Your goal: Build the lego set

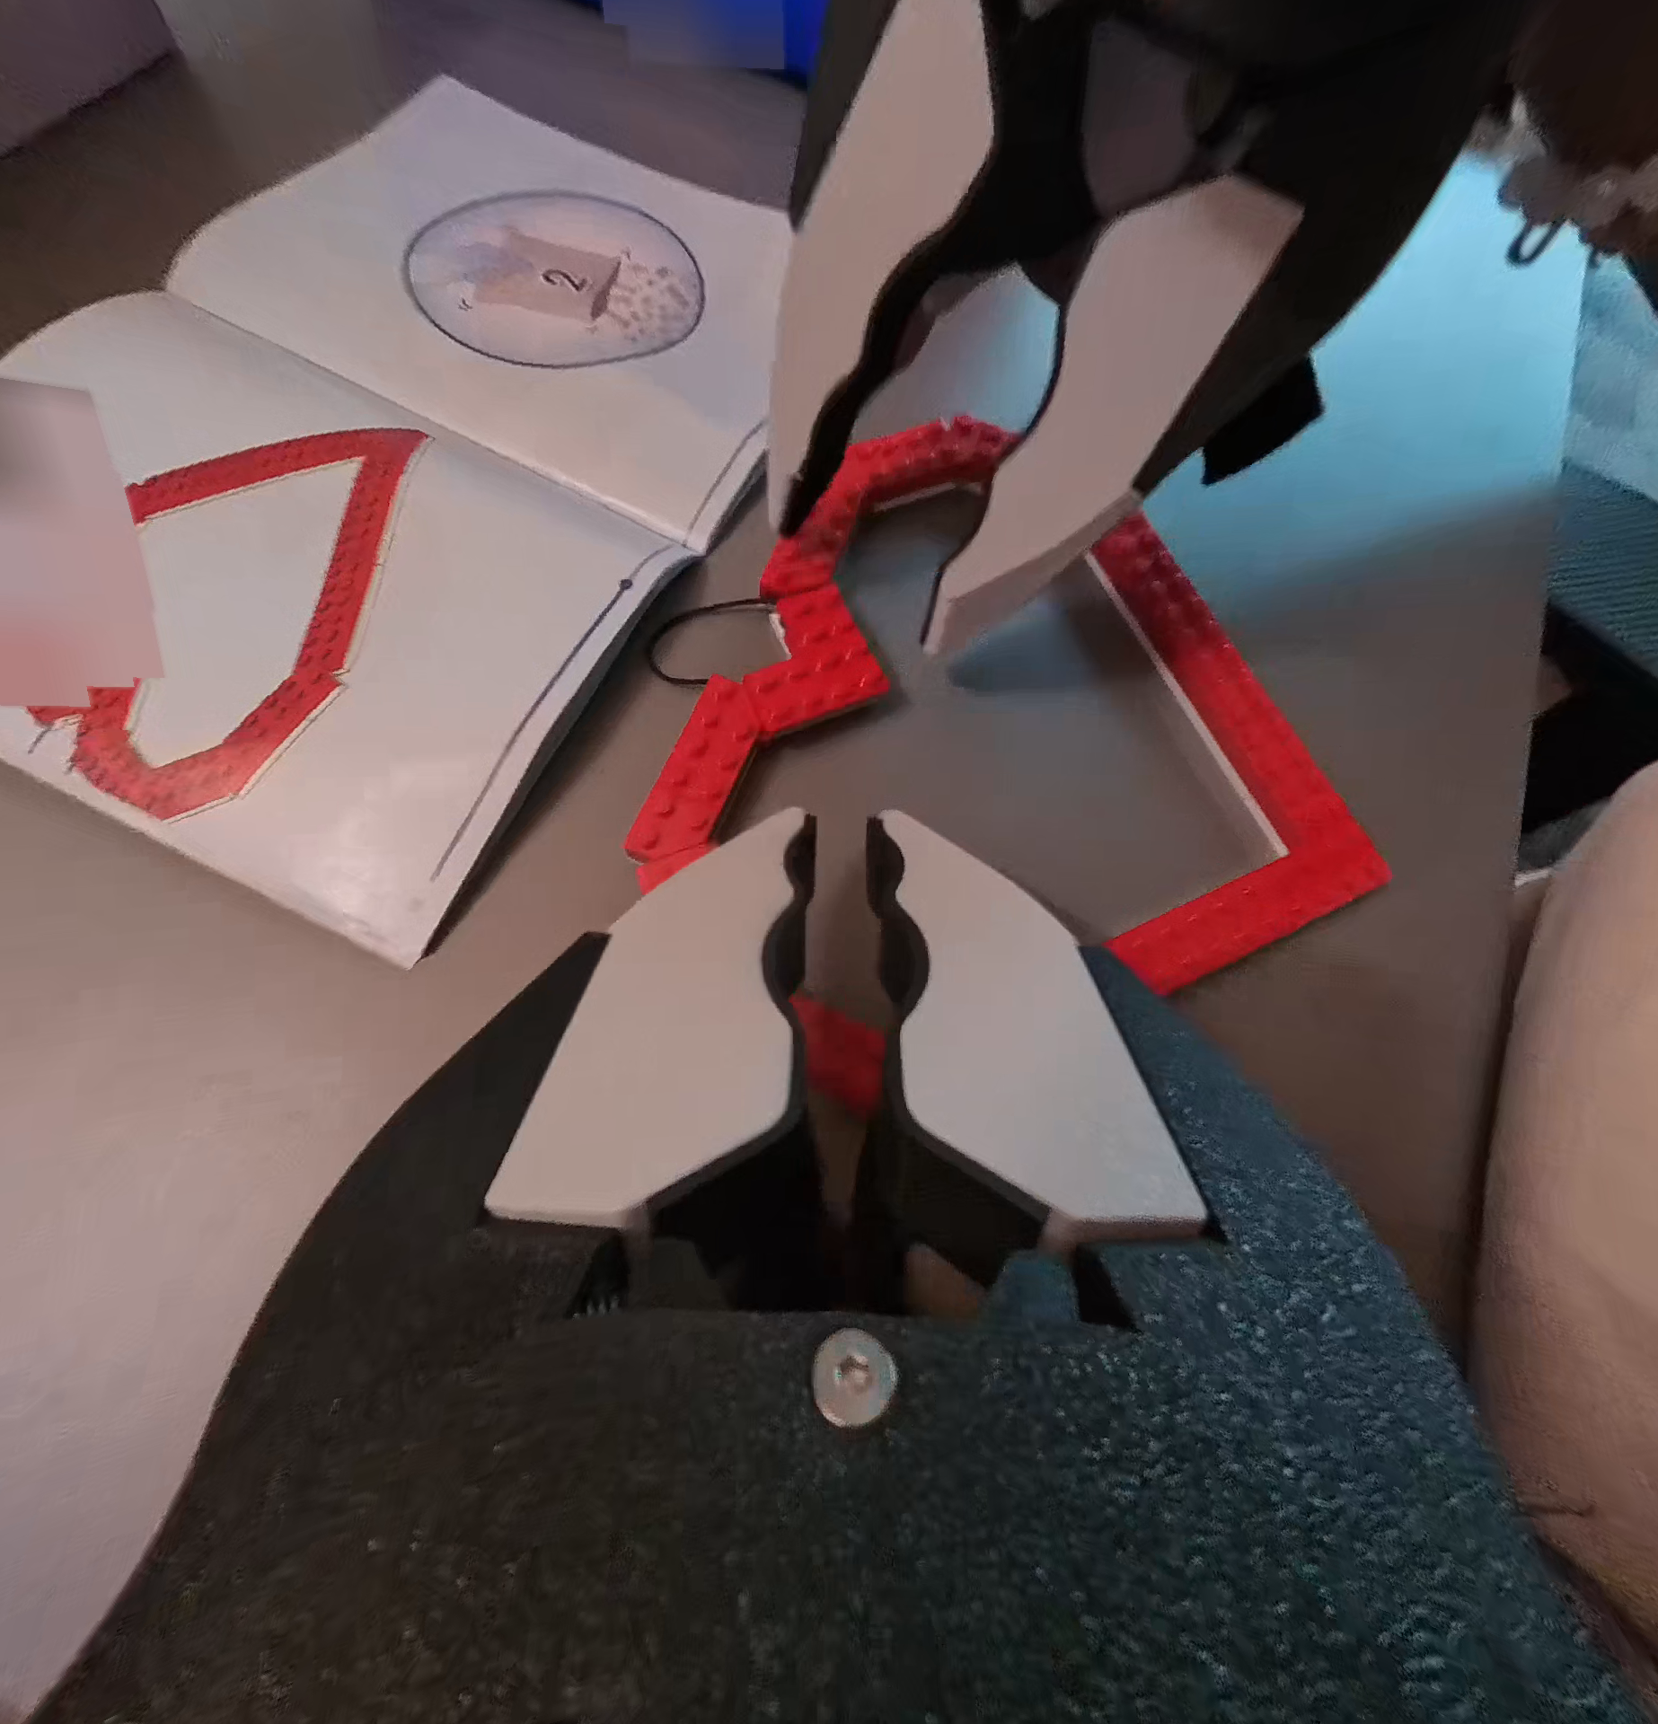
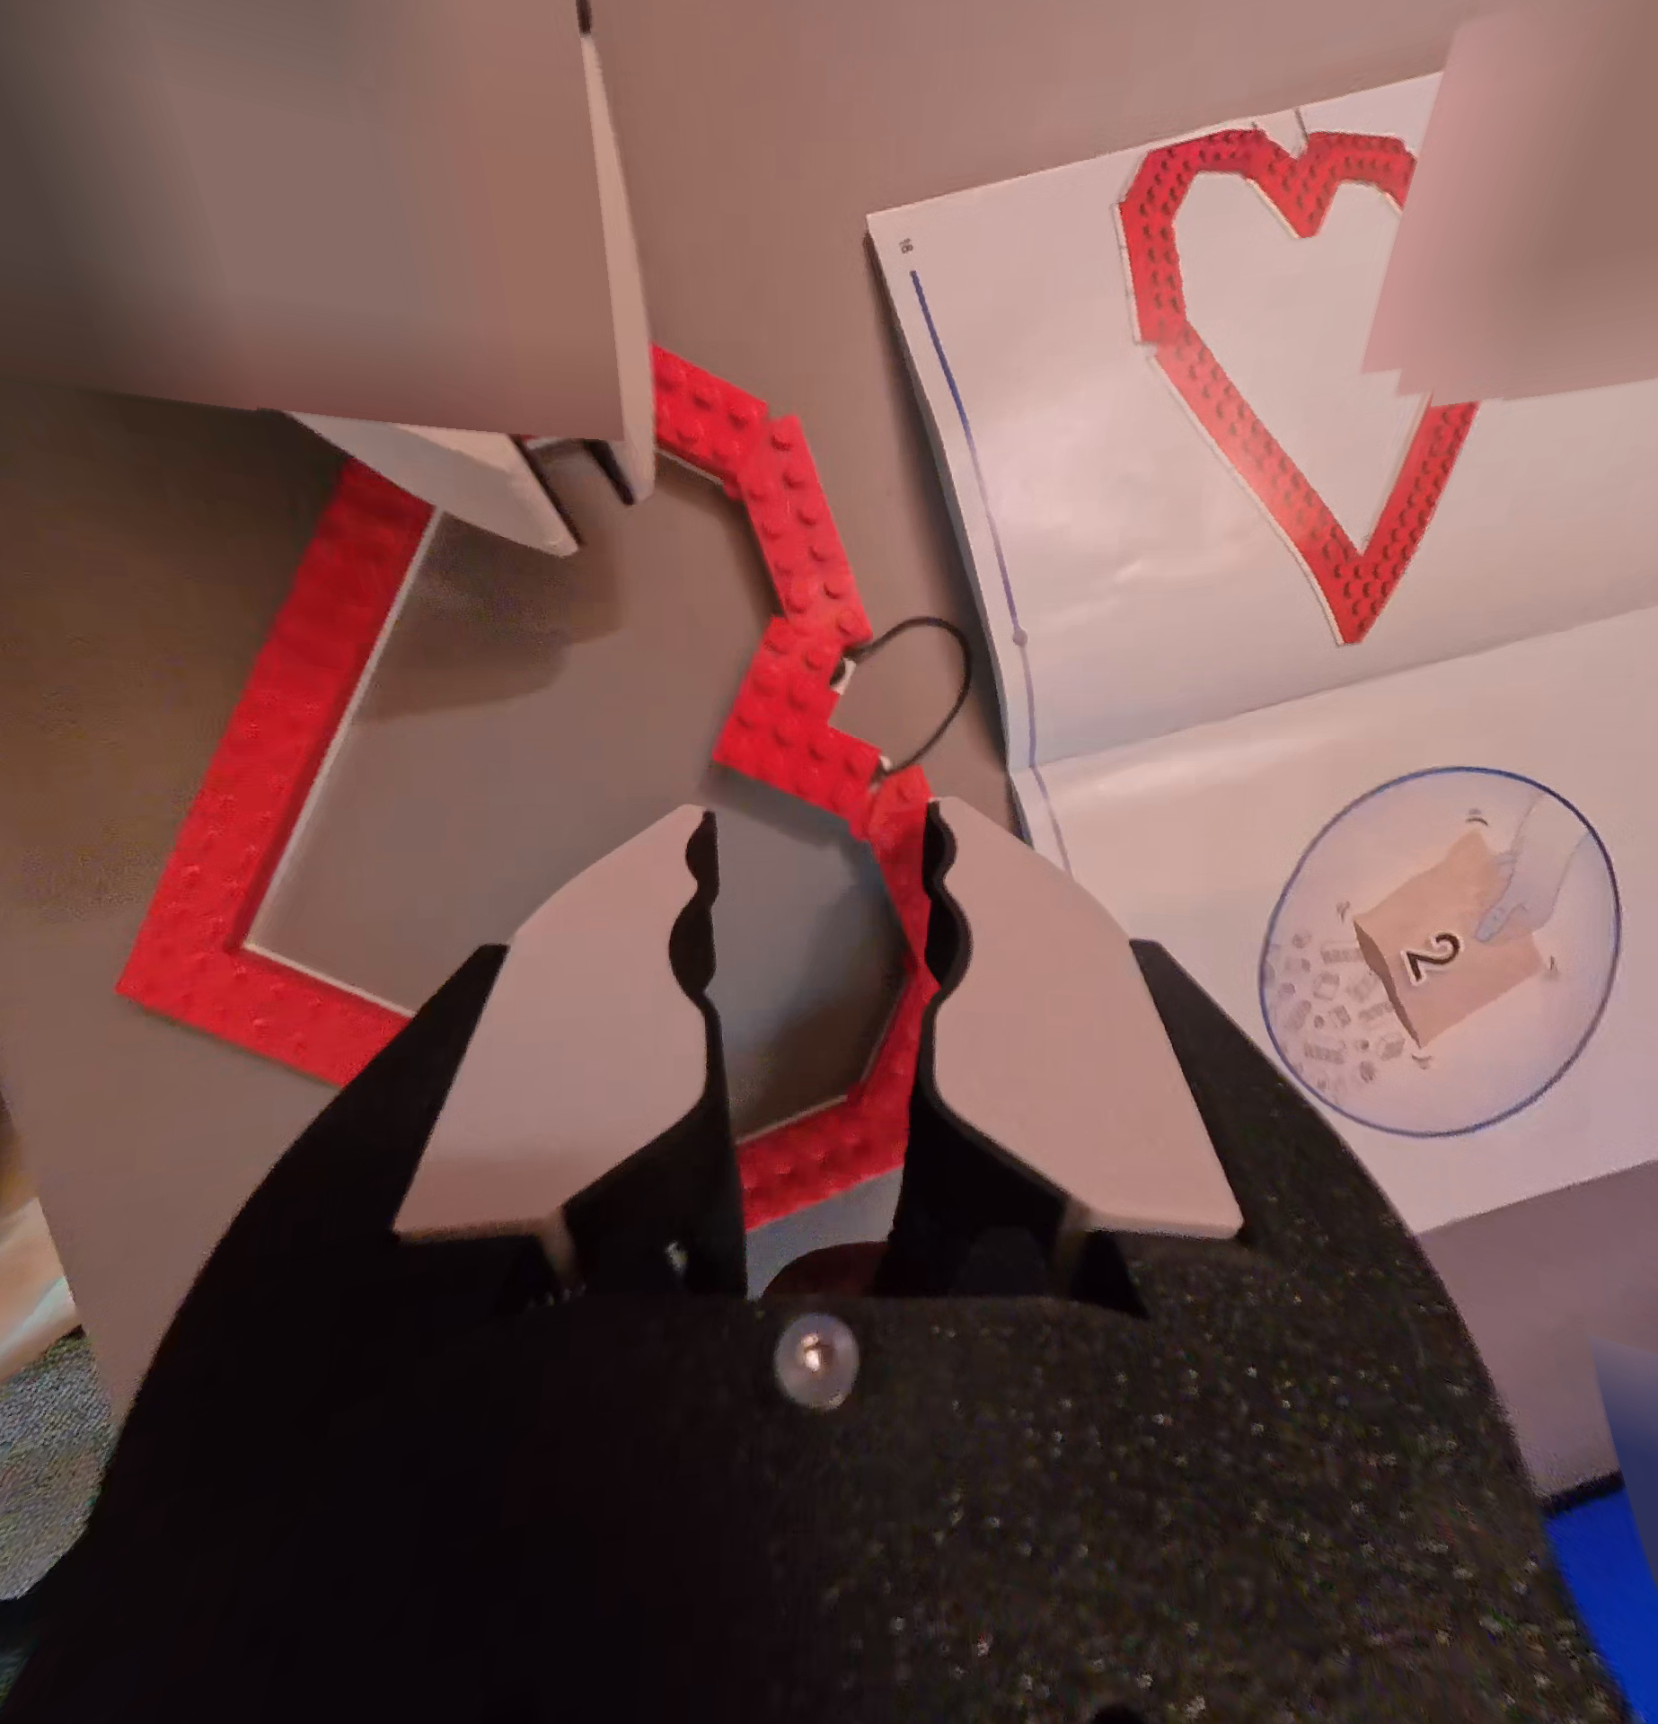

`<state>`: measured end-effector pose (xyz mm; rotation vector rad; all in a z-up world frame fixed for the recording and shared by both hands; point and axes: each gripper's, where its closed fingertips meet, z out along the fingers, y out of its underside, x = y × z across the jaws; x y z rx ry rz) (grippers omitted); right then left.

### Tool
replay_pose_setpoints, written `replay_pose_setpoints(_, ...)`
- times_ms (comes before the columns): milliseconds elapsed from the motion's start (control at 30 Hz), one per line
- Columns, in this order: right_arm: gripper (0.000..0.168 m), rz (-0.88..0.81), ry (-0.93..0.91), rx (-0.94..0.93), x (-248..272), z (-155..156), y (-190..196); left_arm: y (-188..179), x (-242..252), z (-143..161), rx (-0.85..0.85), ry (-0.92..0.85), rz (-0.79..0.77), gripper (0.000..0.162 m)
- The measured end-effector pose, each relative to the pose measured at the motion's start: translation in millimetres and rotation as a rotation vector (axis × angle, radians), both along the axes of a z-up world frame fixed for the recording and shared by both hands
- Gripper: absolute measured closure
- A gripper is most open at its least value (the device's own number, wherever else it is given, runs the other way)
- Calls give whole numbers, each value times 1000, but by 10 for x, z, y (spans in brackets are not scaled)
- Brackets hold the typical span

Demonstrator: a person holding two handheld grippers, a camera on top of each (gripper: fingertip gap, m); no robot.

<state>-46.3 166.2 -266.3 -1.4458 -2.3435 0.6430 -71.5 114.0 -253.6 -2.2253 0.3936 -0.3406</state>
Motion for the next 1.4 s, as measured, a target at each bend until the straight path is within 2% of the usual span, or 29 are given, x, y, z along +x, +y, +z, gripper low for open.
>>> replay_pose_setpoints(167,127,7,45,-87,31,1,124,98,177,-51,-57,-35,-56,156)
replay_pose_setpoints(500,131,48,71,-91,-3,-84,123,277,251,-130,-107,-18,-63,156)
replay_pose_setpoints(833,133,52,87,-101,-14,-91,111,294,248,-151,-113,-34,-55,154)
replay_pose_setpoints(967,134,40,135,-112,-36,9,113,240,200,-101,-96,-24,-43,154)
replay_pose_setpoints(1100,167,-2,185,-178,-89,144,9,306,41,29,-1,15,15,158)
replay_pose_setpoints(1267,168,-69,131,-177,-124,66,-20,452,22,42,36,107,10,162)
replay_pose_setpoints(1400,168,-115,96,-140,-111,-27,32,434,26,-129,-27,236,-18,162)
